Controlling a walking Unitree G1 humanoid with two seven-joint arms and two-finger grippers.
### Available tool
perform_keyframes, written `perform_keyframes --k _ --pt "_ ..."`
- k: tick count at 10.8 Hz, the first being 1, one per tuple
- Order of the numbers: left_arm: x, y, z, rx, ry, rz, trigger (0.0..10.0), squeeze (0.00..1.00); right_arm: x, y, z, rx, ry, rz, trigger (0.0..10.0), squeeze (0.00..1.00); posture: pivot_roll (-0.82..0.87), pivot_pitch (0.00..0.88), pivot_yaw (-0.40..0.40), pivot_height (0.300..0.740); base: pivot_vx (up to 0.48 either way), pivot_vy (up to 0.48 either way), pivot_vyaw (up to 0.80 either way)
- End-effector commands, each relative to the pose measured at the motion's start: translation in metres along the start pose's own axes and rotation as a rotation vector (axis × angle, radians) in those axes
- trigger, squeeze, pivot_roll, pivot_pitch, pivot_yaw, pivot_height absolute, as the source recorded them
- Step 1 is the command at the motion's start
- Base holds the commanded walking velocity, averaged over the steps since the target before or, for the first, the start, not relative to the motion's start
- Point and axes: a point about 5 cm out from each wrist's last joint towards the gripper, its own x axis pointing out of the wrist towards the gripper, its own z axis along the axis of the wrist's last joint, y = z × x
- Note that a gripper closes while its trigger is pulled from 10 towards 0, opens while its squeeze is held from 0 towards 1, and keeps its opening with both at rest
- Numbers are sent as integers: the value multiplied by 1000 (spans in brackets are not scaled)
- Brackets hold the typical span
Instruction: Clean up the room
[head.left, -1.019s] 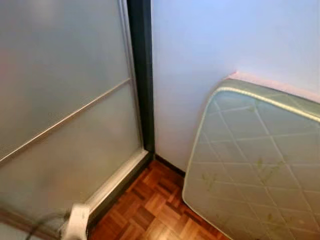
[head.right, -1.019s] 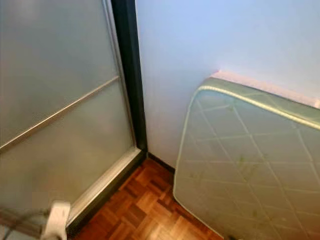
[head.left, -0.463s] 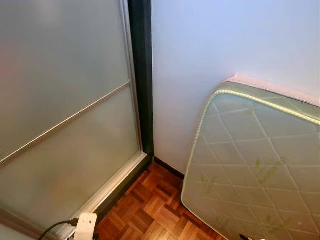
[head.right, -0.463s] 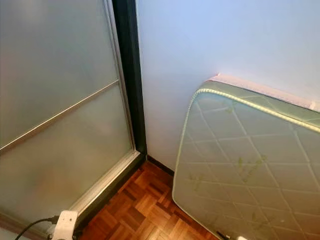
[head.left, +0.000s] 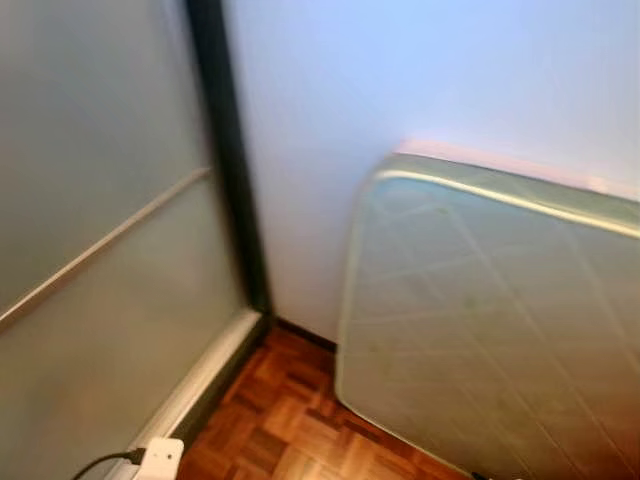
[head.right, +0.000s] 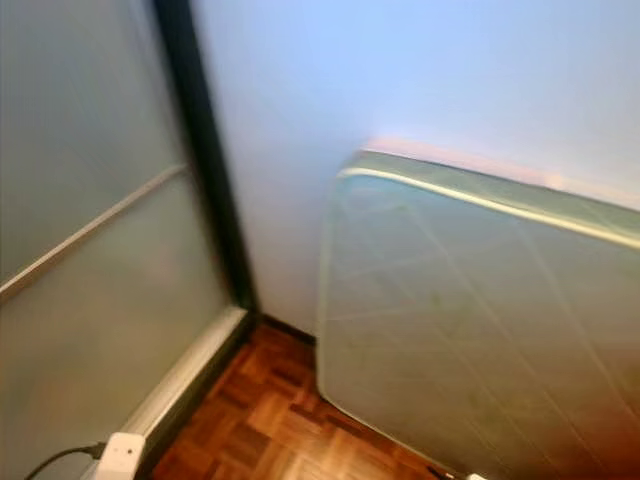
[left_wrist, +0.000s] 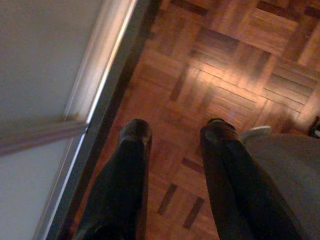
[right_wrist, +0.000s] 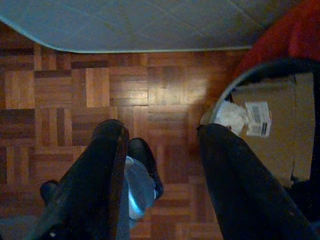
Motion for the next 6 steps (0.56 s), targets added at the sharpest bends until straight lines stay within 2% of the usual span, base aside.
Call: perform_keyframes --k 1,2,4,6 --pt "-3 0 -17 -10 61 -2 10000 0 0 -1 -2 -2 13 -5 10000 0 203 25 -20 740 0 0 -781" --pt "-5 2 -24 -12 83 7 10000 0 0 0 -3 -17 25 -14 10000 0 210 29 -27 740 0 0 -781" --pt "-5 4 -25 -15 88 17 10000 0 0 0 -4 -27 33 -36 10000 0 220 34 -25 740 0 0 -781" --pt "-4 1 -18 78 63 5 10000 0 1 1 -1 -24 23 -19 10000 0 232 39 -12 740 0 0 -781"
